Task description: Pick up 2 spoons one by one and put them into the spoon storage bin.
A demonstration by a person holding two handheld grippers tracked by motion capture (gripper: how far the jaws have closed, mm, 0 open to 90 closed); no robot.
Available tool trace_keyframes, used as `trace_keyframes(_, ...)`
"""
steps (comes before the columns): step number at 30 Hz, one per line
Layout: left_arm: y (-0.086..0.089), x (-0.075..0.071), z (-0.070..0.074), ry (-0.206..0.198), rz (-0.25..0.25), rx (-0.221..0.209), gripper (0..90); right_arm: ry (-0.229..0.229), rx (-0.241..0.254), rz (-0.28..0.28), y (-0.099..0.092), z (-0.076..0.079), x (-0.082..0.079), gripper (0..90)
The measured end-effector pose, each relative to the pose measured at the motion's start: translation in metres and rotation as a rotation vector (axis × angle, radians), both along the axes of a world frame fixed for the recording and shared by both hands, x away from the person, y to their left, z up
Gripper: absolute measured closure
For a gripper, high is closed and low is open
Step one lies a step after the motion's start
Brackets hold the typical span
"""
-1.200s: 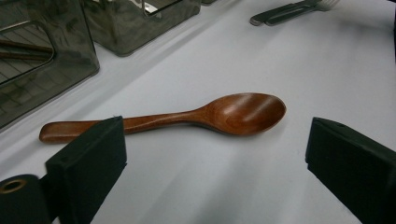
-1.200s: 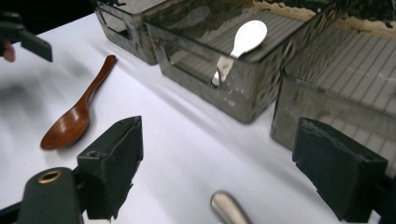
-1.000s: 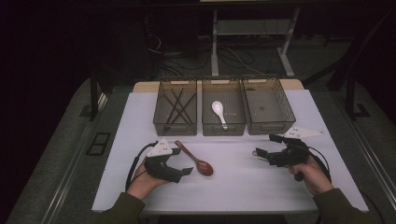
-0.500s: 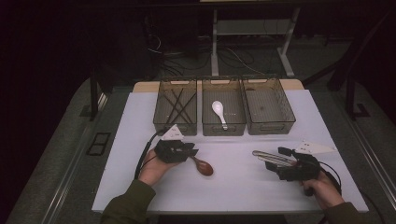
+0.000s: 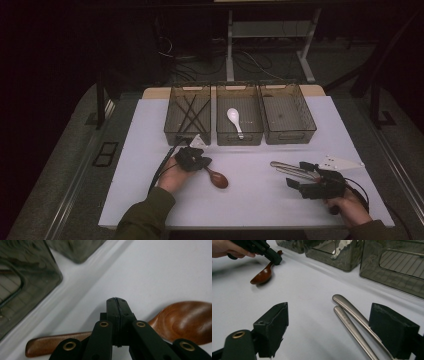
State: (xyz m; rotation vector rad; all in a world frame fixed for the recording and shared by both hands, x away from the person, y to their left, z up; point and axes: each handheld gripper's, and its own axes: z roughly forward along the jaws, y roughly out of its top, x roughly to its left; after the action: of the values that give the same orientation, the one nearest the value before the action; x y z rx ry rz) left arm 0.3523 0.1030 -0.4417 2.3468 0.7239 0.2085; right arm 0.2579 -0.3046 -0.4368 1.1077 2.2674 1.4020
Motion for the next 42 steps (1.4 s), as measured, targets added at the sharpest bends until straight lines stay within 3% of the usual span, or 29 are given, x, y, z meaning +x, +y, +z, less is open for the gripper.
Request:
trace_keyframes(3,0.003,-0.002,0.002,0.000,-0.008,0.028,88.7,0.000,0.000,0.001,0.000,0.000,0.000,15.8)
trace_keyframes(11,0.016,-0.014,0.004,0.015,-0.015,0.042,88.7,0.001,-0.002,0.008,0.000,-0.001,0.001,15.8)
trace_keyframes(21,0.034,-0.044,0.007,0.042,-0.031,0.040,88.7,0.007,-0.009,0.018,0.001,-0.001,0.000,15.8)
trace_keyframes(26,0.037,-0.046,0.012,0.039,-0.003,-0.024,87.4,0.003,-0.012,0.025,0.002,-0.001,0.001,15.8)
trace_keyframes(28,0.036,-0.046,0.016,0.040,-0.001,-0.081,81.6,0.003,-0.012,0.027,0.003,-0.001,0.001,15.8)
trace_keyframes(31,0.029,-0.046,0.019,0.035,-0.020,-0.130,69.7,0.005,-0.013,0.027,0.003,-0.002,0.001,15.8)
trace_keyframes(37,0.009,-0.041,0.016,0.057,-0.051,-0.181,52.7,0.012,-0.013,0.036,0.004,-0.002,0.001,15.8)
trace_keyframes(42,0.000,-0.039,0.011,0.066,-0.055,-0.170,46.1,0.012,-0.011,0.039,0.004,-0.002,0.001,15.8)
